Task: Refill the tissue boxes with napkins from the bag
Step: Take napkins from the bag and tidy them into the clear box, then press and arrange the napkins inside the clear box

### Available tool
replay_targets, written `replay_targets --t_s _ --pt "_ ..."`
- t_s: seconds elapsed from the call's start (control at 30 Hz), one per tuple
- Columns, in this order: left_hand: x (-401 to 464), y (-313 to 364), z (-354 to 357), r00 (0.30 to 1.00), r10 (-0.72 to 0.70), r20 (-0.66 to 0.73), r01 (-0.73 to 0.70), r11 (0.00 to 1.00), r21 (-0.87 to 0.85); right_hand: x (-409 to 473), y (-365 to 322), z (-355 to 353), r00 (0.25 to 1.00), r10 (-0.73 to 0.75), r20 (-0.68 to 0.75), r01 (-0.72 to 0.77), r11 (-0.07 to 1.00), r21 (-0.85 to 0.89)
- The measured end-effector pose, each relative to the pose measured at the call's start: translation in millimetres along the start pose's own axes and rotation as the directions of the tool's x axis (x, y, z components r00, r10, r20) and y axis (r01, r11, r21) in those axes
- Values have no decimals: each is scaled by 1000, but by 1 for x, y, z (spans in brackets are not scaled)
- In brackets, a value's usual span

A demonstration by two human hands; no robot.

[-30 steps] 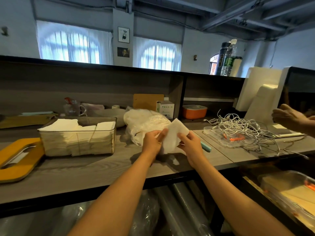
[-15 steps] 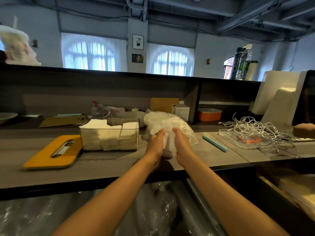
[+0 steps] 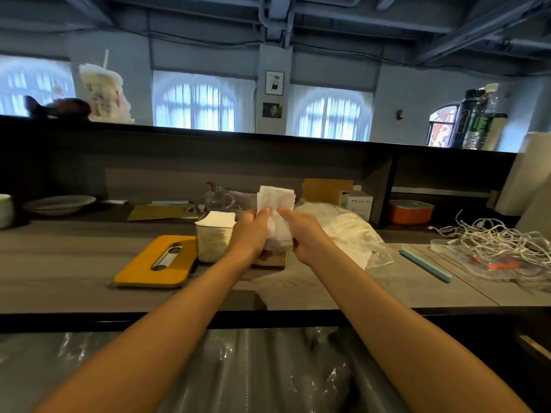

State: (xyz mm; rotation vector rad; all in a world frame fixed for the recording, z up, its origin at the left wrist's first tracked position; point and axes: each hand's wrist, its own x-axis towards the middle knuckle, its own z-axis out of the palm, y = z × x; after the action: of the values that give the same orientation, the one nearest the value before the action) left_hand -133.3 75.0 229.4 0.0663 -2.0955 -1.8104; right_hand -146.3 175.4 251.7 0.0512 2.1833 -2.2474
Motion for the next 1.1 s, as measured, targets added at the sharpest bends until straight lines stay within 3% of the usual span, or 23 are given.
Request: replay_targets --t_s 0.17,0.4,0.57,0.67,0.83,1.0,1.1 --pt "36 0 -42 973 228 -22 -214 940 267 35 -17 18 998 19 -53 -24 996 -86" --pt "86 -12 -70 994 68 81 -102 829 550 72 -22 50 996 -81 -23 65 915 -398" --pt "102 -15 -76 997 -59 57 21 858 512 80 -23 74 994 108 21 -72 782 -619" --pt "109 -13 -76 979 -196 62 145 871 470 81 -17 84 986 156 61 -58 660 -749" --pt "114 -7 -80 940 -306 153 220 882 416 81 -21 86 991 83 105 33 612 -790" --pt "119 -13 -80 944 -301 138 221 884 412 76 -33 86 991 -39 130 134 426 -895" --pt "117 -13 -78 955 -285 79 229 880 416 76 -33 81 974 -197 113 204 541 -816"
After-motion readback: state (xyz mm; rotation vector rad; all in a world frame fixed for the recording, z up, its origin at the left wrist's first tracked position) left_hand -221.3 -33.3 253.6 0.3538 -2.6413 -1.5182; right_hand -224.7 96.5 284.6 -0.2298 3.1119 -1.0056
